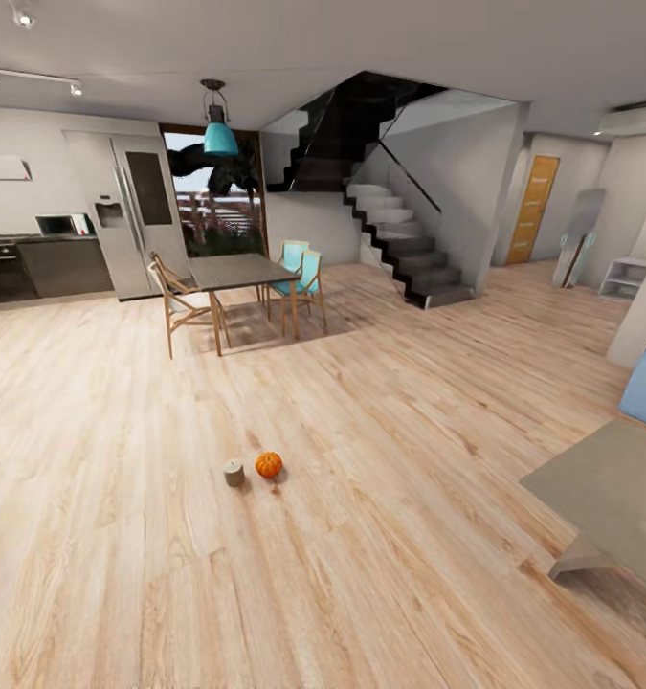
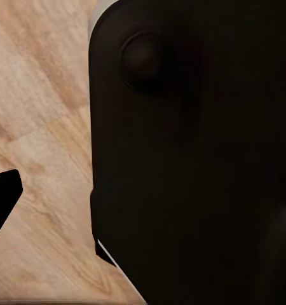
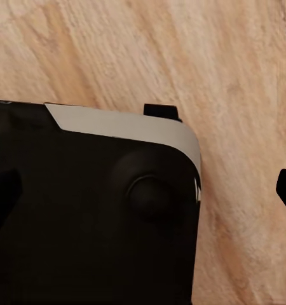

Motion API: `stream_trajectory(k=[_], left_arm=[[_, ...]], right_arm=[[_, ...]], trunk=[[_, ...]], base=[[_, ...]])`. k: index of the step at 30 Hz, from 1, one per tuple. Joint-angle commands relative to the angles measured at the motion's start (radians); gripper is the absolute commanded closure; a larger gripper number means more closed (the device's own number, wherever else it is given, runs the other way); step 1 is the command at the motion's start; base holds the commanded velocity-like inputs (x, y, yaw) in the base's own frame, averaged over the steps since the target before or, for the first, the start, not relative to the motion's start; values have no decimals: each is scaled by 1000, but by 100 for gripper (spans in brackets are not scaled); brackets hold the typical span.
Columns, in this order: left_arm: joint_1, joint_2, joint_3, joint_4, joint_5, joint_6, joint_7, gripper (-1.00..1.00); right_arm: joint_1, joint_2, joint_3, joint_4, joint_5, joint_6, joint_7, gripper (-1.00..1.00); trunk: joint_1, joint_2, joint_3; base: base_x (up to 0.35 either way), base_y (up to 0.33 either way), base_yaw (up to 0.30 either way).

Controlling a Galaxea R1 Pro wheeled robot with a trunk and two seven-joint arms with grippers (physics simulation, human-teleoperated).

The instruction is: Place each of the two pumpkins and all three candles from the living room inside a cabinet in the living room (use any cabinet), then make sure every cabinet is closed, and position the cauldron so it is next to a table in the living room.

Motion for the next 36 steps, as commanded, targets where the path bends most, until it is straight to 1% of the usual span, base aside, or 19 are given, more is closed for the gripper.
stream_trajectory(k=[1, 3, 8, 36], left_arm=[[0, 0, 0, 0, 0, 0, 0, -100], [0, 0, 0, 0, 0, 0, 0, -100], [0, 0, 0, 0, 0, 0, 0, -100], [0, 1, 0, 0, 0, 0, 0, -100]], right_arm=[[0, 0, 14, 0, 0, 0, 0, -100], [0, 0, 38, 0, -1, 0, -1, -100], [0, 0, 55, 0, -1, 0, -2, -100], [0, -3, 58, 0, -2, 0, -3, -100]], trunk=[[0, 0, -1], [0, 0, -4], [0, 0, -10], [0, 0, -45]], base=[[0, 0, 190], [0, 0, 190], [0, 0, 190], [0, 0, 189]])
